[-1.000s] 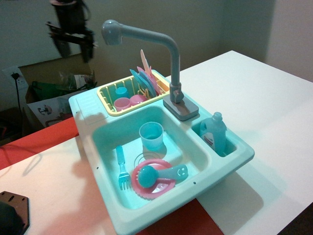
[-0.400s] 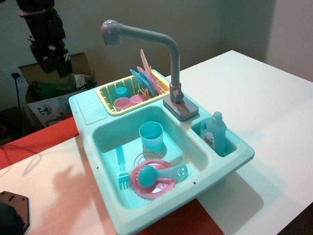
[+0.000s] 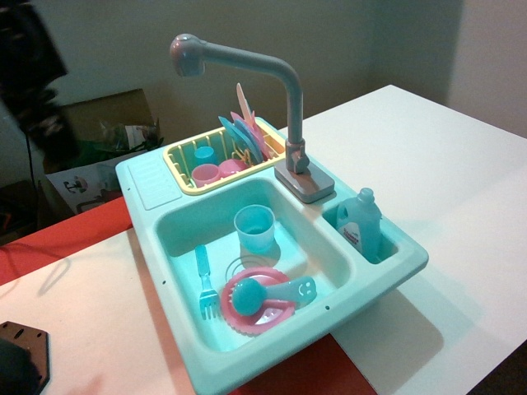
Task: Move faucet front to left
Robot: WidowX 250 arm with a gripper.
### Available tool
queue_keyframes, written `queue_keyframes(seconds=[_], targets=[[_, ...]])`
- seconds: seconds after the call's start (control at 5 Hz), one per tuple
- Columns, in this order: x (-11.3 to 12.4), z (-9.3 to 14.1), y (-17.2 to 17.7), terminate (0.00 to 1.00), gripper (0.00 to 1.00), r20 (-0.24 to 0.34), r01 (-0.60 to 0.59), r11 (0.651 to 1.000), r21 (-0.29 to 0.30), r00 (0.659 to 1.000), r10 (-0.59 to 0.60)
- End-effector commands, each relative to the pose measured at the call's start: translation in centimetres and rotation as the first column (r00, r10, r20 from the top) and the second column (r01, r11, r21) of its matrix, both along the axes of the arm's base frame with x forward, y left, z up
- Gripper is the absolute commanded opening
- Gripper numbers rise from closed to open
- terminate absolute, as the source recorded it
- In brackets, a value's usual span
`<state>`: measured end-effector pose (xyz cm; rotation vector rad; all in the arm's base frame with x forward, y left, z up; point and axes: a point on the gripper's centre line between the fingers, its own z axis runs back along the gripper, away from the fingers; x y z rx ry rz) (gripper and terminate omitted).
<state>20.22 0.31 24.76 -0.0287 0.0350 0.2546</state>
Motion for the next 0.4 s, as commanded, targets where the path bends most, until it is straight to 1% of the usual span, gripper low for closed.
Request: queue_keyframes(seconds=[0.0, 0.2], targets=[[-2.88, 1.06, -6.89, 0.0, 1.0, 0.03, 0.058, 0.998, 0.004, 0.998, -0.058], [-3.79, 0.35, -7.3, 1.0, 1.0, 0.019, 0.071, 0.997, 0.012, 0.997, -0.071]])
